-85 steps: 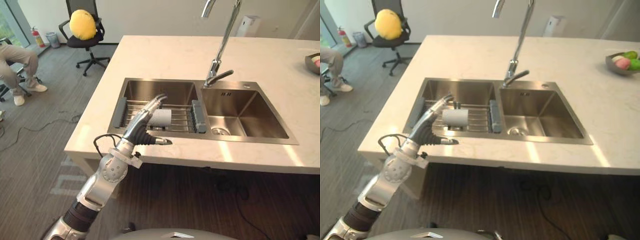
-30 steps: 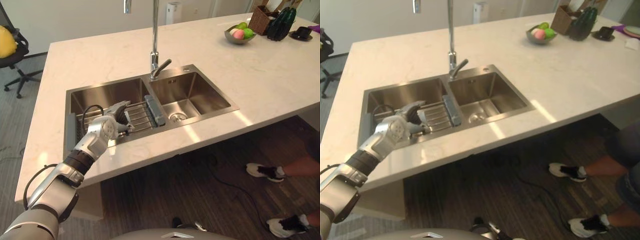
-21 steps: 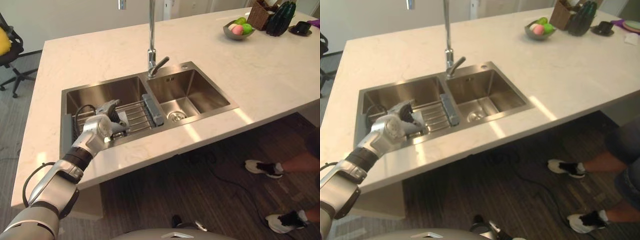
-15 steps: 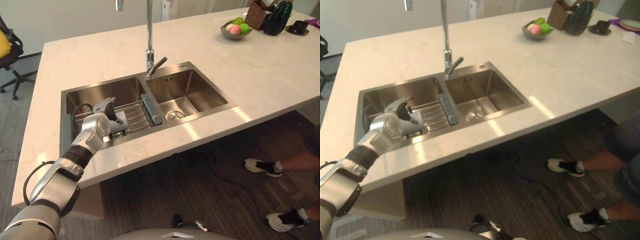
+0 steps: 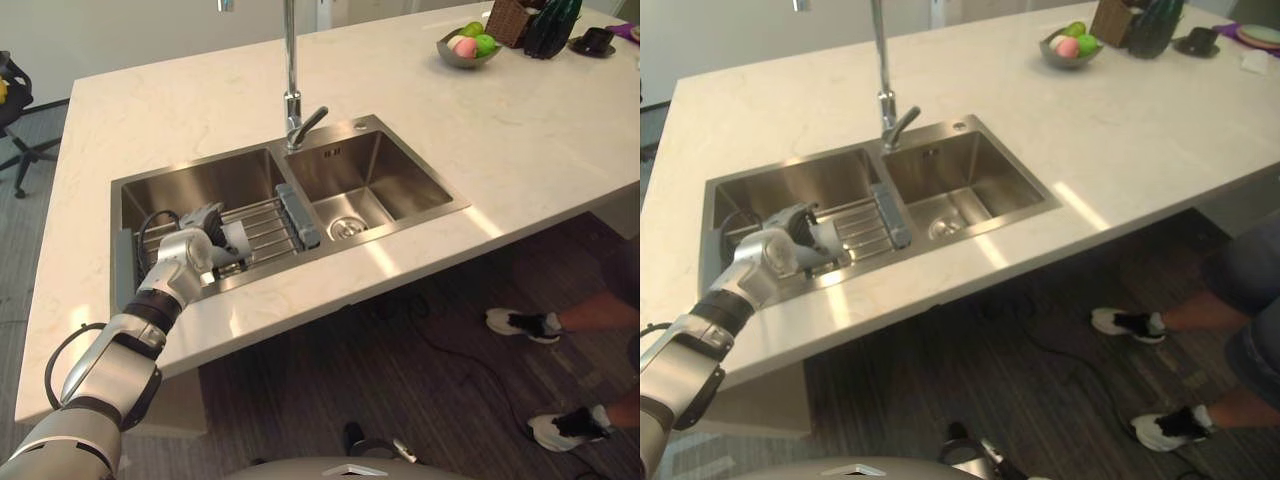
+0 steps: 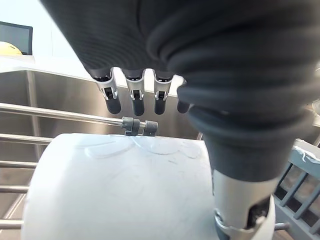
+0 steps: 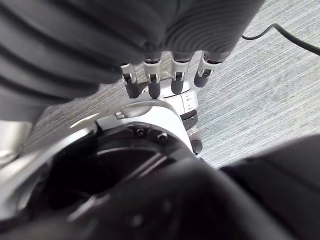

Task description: Walk over to the sink, pick up the cup, carry it to the dishwasher, place the cup inside the dishwasher, then close the dishwasher door

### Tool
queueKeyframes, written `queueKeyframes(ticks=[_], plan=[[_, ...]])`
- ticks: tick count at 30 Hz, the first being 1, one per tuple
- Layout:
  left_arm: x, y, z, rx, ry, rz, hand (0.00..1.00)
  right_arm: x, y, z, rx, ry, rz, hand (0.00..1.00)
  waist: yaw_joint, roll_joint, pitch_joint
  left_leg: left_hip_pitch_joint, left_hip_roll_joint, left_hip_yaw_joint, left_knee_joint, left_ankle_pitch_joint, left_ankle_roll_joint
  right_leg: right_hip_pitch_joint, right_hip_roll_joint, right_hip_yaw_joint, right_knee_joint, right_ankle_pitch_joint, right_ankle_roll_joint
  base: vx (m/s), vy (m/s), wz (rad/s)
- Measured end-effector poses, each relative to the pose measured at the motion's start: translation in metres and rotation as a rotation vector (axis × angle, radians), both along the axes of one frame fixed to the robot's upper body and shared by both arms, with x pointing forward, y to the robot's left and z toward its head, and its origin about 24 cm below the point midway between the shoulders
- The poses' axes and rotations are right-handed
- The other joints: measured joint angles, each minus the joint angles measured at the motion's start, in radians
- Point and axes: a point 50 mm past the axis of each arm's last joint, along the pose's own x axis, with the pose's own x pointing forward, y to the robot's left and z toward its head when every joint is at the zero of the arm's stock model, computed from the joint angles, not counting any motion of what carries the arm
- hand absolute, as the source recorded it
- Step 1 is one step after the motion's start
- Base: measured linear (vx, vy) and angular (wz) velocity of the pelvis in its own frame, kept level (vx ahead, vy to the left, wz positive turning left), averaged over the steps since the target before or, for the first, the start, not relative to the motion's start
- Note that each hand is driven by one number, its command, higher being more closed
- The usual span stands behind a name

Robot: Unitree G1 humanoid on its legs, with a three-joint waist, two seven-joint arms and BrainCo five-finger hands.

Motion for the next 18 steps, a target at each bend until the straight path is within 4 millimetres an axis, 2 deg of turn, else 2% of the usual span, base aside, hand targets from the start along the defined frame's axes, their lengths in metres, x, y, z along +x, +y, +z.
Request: queueKeyframes(ticks=[10,18], plan=[[-0.010,0.005,-0.018,0.045,0.084,-0.006,0.00,-0.001,0.000,0.001,-0.001,-0.017,0.004,0.00,-0.003,0.002,0.001,0.004,0.000,-0.002,0.000,0.000,0.000,0.004,-0.001,-0.002,0.002,-0.001,-0.001,0.00,0.000,0.00],[-0.010,0.005,-0.019,0.062,0.106,-0.013,0.00,-0.001,0.000,0.001,-0.002,-0.017,0.005,0.00,-0.003,0.002,0.001,0.004,-0.001,-0.004,0.000,0.000,0.000,0.005,-0.002,-0.005,0.001,-0.001,0.000,0.00,0.000,0.00]])
